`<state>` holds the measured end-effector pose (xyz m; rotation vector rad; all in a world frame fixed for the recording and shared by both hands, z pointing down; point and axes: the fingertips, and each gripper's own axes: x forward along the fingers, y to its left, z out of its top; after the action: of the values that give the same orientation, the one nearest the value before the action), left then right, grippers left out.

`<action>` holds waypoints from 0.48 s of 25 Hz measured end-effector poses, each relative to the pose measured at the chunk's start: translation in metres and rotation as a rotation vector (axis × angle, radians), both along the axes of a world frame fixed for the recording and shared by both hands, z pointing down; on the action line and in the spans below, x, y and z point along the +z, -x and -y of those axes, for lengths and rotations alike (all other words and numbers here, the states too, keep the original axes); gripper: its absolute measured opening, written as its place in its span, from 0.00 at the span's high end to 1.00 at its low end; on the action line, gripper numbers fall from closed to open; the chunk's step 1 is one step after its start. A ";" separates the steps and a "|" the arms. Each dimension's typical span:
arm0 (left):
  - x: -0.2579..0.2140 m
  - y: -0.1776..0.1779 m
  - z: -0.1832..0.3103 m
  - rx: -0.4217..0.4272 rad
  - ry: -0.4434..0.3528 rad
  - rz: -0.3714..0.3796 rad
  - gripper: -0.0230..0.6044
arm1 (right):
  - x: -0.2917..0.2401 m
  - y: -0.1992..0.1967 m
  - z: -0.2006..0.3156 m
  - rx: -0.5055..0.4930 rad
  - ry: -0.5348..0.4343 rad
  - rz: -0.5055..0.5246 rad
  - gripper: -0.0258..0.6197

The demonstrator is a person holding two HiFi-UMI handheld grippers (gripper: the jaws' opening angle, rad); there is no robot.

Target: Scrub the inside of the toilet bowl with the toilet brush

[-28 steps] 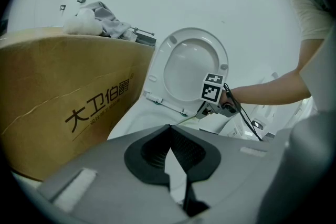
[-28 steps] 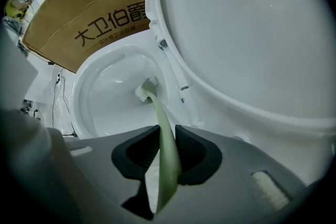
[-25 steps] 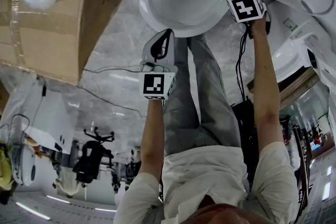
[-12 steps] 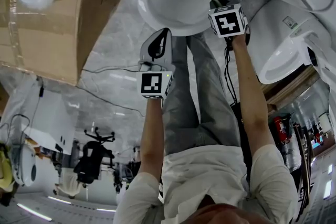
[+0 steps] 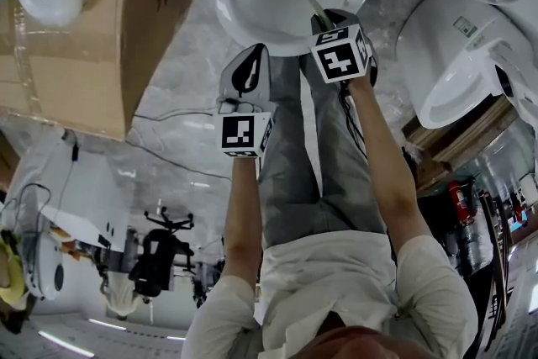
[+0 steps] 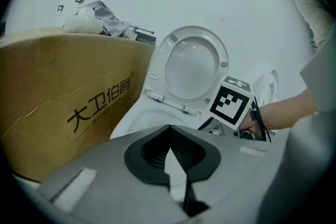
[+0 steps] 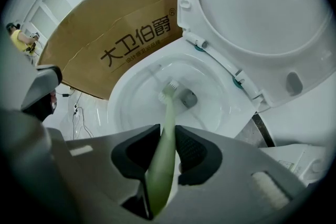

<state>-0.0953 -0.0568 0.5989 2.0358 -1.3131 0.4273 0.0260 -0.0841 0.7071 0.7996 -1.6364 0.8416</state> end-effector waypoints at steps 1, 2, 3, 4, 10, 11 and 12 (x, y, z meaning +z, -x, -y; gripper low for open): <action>0.000 0.000 0.000 0.004 0.001 0.000 0.93 | -0.001 0.002 -0.004 -0.016 -0.005 -0.006 0.81; 0.001 -0.001 0.000 0.009 0.002 0.000 0.93 | -0.002 0.003 -0.008 -0.035 -0.009 -0.014 0.82; 0.001 -0.002 0.000 0.013 0.003 0.000 0.93 | -0.002 0.005 -0.012 -0.056 -0.013 -0.024 0.82; 0.001 -0.002 0.000 0.018 0.003 0.000 0.94 | -0.003 0.007 -0.016 -0.078 -0.017 -0.034 0.82; 0.004 -0.002 0.002 0.037 0.009 0.002 0.93 | -0.003 0.012 -0.044 -0.188 -0.024 -0.098 0.82; 0.005 -0.002 0.002 0.040 0.009 0.004 0.93 | -0.002 0.012 -0.048 -0.202 -0.025 -0.112 0.82; 0.006 -0.001 0.003 0.043 0.010 0.005 0.93 | -0.001 0.012 -0.053 -0.216 -0.025 -0.128 0.82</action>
<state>-0.0938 -0.0596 0.6047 2.0592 -1.2696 0.4577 0.0141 -0.0315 0.7058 0.6659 -1.5896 0.6065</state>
